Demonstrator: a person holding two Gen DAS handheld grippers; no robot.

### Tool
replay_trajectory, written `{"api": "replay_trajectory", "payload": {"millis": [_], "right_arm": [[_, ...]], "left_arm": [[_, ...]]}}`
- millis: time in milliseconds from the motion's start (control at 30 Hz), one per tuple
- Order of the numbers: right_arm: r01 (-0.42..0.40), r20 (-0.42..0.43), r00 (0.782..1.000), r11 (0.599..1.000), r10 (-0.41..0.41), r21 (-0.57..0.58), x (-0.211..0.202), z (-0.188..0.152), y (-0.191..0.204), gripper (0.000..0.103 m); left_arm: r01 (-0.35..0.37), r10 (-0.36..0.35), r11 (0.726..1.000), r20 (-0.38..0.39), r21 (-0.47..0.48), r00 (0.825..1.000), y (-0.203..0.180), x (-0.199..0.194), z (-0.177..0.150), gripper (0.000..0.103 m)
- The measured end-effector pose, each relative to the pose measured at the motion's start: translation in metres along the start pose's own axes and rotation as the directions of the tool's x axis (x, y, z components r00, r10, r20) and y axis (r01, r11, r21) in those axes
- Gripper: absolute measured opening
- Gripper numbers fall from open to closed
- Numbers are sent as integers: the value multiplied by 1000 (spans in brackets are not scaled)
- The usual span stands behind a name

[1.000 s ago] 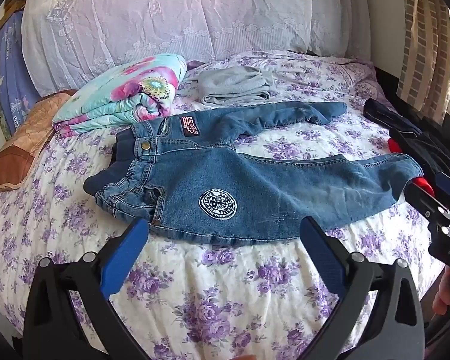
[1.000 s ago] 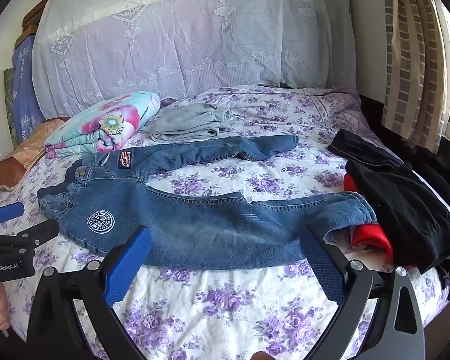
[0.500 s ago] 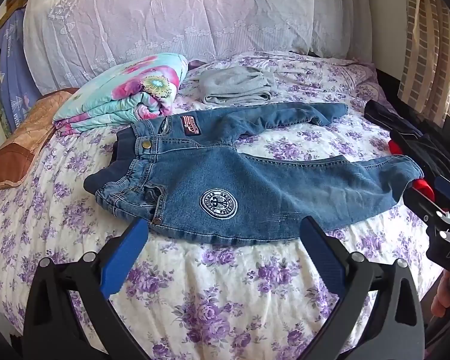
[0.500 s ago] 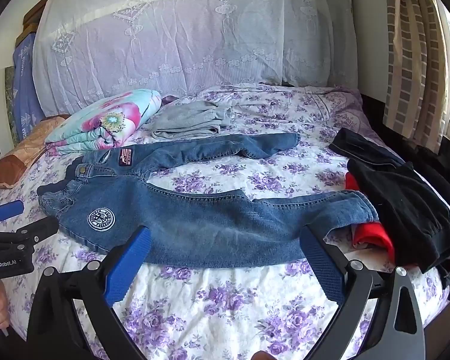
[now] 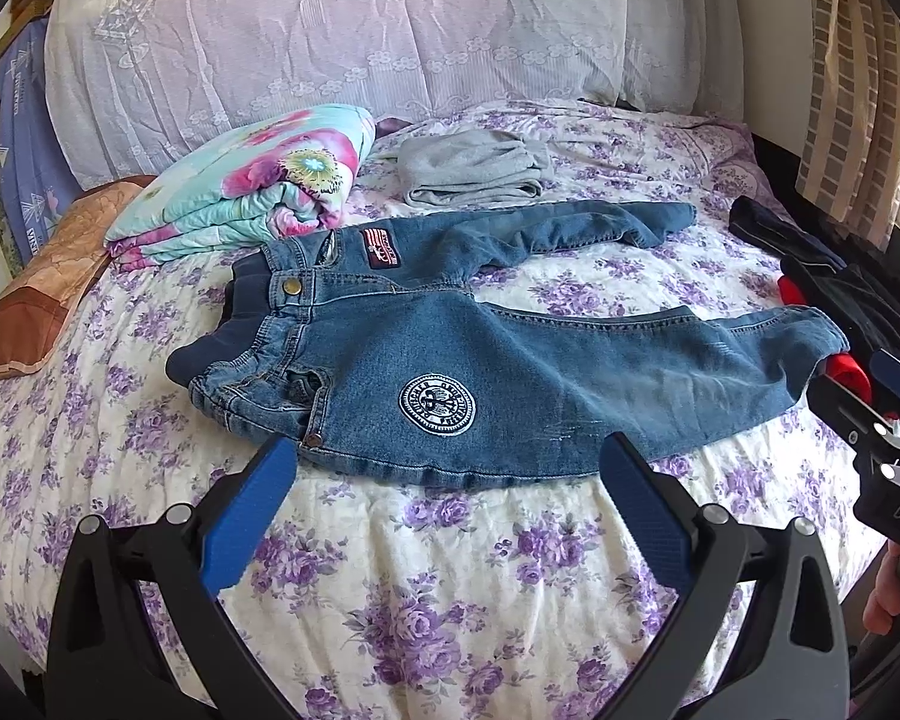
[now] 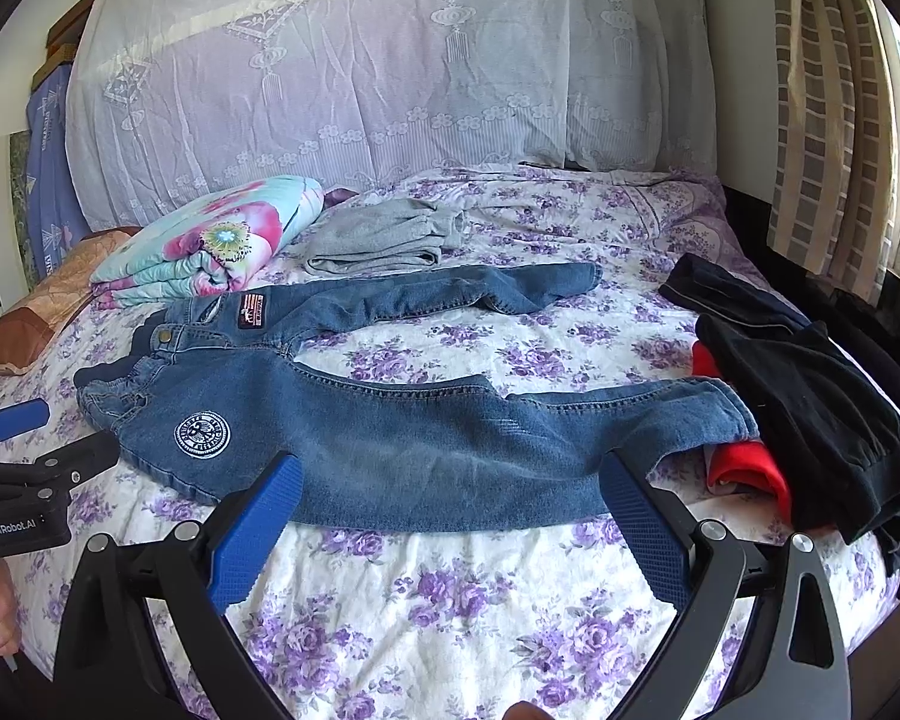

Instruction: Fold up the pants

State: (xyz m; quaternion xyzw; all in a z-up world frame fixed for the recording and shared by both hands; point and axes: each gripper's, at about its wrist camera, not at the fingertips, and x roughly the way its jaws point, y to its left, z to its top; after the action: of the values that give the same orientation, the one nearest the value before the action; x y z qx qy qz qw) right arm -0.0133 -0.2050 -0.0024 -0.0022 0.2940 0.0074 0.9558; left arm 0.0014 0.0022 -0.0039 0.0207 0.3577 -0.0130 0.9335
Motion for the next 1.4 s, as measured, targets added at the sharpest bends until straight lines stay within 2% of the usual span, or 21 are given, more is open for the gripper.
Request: {"api": "replay_trajectory", "payload": {"millis": [1400], "right_arm": [[2, -4, 1000, 1000, -2, -3, 2, -2, 2, 100]], "left_arm": [[10, -10, 1000, -8, 1, 1000, -4, 3, -3, 99]]}}
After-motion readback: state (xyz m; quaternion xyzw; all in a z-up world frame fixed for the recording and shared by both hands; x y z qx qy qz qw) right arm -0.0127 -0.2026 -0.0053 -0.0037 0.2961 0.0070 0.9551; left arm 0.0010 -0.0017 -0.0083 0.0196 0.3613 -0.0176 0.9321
